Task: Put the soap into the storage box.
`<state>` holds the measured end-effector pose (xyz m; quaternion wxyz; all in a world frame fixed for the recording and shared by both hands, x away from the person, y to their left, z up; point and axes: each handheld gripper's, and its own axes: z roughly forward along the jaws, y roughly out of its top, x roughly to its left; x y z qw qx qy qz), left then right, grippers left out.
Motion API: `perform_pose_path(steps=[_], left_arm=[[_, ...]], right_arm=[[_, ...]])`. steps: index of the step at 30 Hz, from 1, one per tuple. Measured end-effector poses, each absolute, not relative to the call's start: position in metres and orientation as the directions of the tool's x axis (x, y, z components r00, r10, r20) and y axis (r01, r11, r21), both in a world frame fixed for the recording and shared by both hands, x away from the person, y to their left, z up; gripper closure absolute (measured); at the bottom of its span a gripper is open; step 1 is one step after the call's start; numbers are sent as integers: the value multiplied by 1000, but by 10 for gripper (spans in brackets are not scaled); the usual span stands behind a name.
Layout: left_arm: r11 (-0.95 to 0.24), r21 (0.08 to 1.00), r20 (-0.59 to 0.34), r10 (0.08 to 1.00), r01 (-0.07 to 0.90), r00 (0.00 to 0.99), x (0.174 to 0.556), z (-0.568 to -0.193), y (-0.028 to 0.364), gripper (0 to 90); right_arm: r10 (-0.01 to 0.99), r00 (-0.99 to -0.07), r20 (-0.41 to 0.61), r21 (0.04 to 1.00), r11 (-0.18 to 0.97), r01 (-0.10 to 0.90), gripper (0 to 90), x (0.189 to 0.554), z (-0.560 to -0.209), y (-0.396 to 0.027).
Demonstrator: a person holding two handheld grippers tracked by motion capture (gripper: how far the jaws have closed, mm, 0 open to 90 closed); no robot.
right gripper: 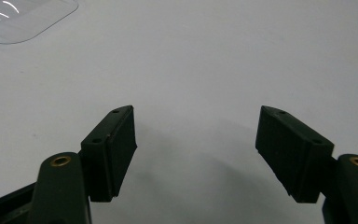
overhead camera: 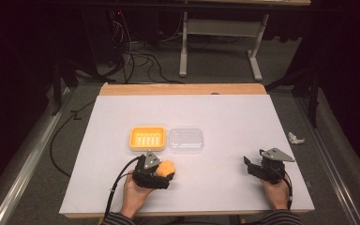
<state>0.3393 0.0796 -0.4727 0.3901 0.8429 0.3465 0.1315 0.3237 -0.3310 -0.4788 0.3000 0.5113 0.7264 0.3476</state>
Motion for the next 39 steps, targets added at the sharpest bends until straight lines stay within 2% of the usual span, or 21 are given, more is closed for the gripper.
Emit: perform_pose_path(steps=[10, 14, 22, 39], left_arm=[[-478, 734, -15, 698, 482, 716, 341, -478, 73, 204], [-486, 733, -11, 692, 476, 722, 340, -479, 71, 253], [-502, 730, 10, 687, 464, 727, 340, -480, 70, 259], [-478, 745, -10, 690, 466, 724, 339, -469, 79, 265]], right_arm=[[951, -300, -79, 812, 236, 534, 293, 324, -479, -331], [951, -299, -81, 812, 237, 534, 293, 324, -479, -331], [951, -299, -77, 811, 234, 537, 293, 324, -479, -331], [950, -300, -82, 811, 238, 534, 293, 324, -479, -331]])
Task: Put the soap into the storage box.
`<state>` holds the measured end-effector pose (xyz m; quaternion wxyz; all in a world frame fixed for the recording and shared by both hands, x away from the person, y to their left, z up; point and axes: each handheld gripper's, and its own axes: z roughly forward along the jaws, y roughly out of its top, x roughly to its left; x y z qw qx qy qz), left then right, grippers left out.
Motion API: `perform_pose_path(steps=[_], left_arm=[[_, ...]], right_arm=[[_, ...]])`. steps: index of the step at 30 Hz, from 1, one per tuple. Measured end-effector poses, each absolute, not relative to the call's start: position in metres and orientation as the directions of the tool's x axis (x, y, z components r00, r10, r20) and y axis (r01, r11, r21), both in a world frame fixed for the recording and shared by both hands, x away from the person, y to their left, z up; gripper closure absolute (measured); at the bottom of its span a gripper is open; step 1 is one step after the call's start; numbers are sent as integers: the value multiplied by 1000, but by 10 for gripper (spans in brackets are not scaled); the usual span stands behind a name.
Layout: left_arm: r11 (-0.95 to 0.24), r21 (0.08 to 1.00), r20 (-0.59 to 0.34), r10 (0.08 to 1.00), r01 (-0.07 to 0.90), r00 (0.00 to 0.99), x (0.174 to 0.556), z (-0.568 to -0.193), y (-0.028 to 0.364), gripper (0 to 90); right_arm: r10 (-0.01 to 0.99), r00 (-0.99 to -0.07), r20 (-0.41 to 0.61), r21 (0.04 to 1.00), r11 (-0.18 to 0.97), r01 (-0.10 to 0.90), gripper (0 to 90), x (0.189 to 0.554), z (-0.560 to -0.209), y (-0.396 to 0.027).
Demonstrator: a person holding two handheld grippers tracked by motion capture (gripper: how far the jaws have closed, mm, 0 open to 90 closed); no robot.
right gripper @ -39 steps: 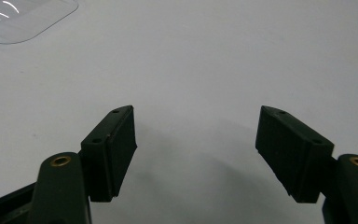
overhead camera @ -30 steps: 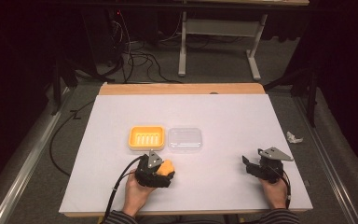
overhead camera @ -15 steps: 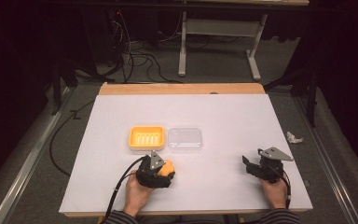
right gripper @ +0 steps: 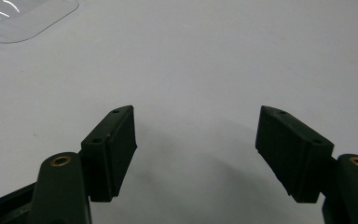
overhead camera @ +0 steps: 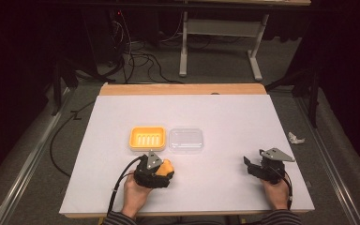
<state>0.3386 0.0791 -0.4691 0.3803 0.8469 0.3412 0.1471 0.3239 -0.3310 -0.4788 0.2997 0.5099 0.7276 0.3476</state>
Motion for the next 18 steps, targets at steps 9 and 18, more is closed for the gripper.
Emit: perform_pose_path(steps=[9, 18], left_arm=[[-464, 756, -11, 695, 461, 718, 341, -458, 87, 266], [-439, 774, -27, 698, 457, 716, 350, -444, 93, 267]], right_arm=[[950, -300, -80, 812, 236, 533, 292, 324, -479, -331], [950, -303, -79, 814, 236, 530, 292, 324, -479, -331]])
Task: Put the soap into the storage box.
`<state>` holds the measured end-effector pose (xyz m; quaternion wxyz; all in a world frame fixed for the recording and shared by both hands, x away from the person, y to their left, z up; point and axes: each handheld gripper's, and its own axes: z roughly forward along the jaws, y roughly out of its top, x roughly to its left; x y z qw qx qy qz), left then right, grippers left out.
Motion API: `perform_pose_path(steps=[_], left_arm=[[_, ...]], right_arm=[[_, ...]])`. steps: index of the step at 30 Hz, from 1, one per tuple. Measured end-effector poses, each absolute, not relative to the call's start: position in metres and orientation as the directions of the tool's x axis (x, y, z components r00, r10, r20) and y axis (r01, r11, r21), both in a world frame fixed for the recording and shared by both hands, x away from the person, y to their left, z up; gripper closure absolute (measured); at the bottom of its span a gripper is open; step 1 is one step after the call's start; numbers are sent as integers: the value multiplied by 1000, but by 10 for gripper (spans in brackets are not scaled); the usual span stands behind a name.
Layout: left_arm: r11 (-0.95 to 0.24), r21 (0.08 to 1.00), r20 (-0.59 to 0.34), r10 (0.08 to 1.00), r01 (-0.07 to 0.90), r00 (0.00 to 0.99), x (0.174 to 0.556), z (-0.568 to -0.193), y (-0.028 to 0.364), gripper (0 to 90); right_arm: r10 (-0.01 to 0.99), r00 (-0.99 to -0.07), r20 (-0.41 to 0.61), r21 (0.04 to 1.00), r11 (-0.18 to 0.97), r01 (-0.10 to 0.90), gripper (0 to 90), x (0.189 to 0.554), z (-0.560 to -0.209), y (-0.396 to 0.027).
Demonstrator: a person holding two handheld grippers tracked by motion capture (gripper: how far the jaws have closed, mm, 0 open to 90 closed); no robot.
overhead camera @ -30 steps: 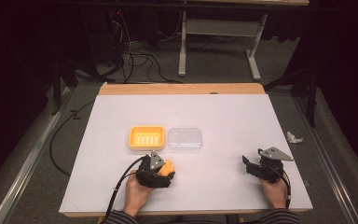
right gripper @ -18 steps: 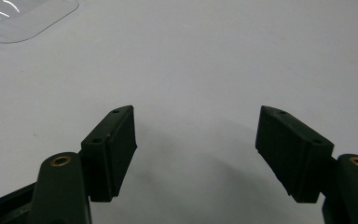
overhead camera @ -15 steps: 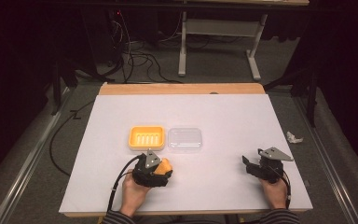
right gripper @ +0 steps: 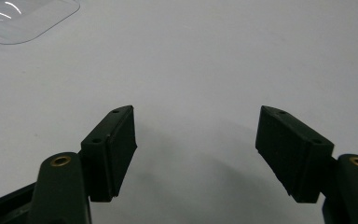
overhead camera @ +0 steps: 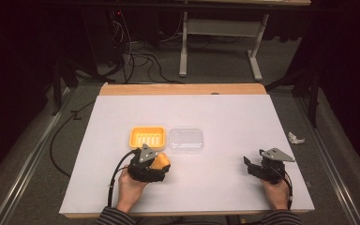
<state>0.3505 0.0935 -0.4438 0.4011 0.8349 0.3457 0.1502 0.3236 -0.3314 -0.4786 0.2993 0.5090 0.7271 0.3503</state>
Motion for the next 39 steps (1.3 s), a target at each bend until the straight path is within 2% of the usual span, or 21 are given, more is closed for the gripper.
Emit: perform_pose_path(steps=[18, 34, 35, 37, 39], left_arm=[[-364, 793, -62, 749, 488, 660, 386, -417, 111, 268], [-327, 767, -77, 807, 552, 585, 413, -426, 119, 269], [-224, 778, -167, 827, 587, 537, 412, -427, 111, 269], [-299, 767, -98, 819, 567, 565, 419, -425, 115, 269], [-302, 765, -95, 821, 569, 563, 423, -424, 116, 269]], right_arm=[[953, -295, -73, 814, 228, 534, 292, 324, -479, -332], [952, -296, -72, 816, 227, 531, 291, 323, -479, -332], [952, -299, -72, 815, 229, 532, 291, 324, -479, -332], [952, -297, -71, 817, 227, 531, 291, 323, -479, -332], [952, -298, -74, 817, 229, 529, 291, 323, -478, -332]])
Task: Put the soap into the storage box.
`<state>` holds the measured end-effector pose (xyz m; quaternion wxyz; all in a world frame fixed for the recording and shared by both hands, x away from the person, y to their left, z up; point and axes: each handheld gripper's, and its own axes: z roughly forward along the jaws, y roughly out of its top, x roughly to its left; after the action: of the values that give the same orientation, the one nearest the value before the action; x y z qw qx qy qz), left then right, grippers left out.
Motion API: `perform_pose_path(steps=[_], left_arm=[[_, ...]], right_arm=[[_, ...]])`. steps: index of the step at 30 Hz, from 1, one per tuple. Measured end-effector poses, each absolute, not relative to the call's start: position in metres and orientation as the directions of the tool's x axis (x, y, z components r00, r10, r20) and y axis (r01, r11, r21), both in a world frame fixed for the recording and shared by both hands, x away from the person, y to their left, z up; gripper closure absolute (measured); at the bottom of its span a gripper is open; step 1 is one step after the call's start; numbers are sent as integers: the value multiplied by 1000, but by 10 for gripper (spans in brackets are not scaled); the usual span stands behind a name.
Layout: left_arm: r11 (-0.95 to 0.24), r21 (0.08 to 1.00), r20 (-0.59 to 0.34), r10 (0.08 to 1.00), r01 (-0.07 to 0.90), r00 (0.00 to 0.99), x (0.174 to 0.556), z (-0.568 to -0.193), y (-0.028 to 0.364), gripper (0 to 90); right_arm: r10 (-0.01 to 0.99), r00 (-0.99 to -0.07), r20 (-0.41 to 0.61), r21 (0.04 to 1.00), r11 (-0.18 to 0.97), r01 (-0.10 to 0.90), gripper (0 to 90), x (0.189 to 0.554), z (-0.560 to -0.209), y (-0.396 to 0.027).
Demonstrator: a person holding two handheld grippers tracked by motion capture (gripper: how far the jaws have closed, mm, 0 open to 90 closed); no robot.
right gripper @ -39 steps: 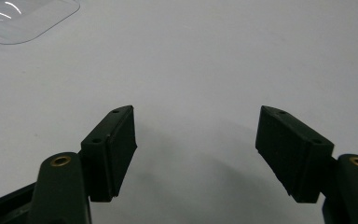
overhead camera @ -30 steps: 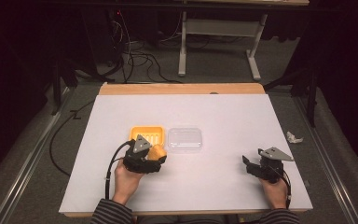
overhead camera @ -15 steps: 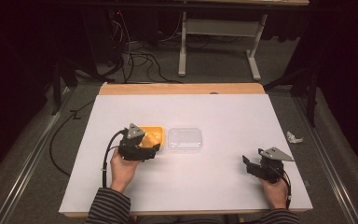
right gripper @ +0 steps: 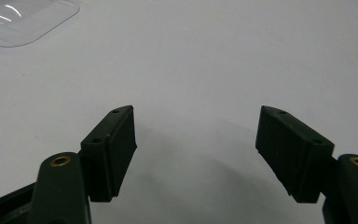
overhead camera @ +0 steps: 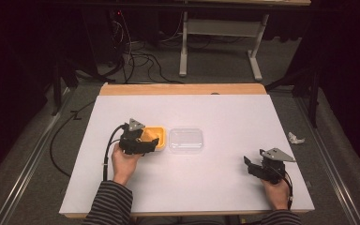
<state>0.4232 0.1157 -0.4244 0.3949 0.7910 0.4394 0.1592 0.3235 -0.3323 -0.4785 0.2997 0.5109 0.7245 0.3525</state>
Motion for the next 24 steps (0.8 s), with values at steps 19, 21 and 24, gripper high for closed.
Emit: perform_pose_path(steps=[19, 21, 24], left_arm=[[-334, 691, -55, 860, 641, 507, 449, -444, 115, 269], [-332, 688, -60, 860, 645, 507, 450, -445, 115, 269], [-322, 690, -69, 862, 648, 502, 452, -446, 115, 269]], right_arm=[[954, -293, -68, 819, 222, 530, 289, 323, -478, -332], [954, -293, -69, 819, 222, 530, 290, 323, -478, -332], [952, -296, -76, 817, 229, 529, 290, 323, -479, -332]])
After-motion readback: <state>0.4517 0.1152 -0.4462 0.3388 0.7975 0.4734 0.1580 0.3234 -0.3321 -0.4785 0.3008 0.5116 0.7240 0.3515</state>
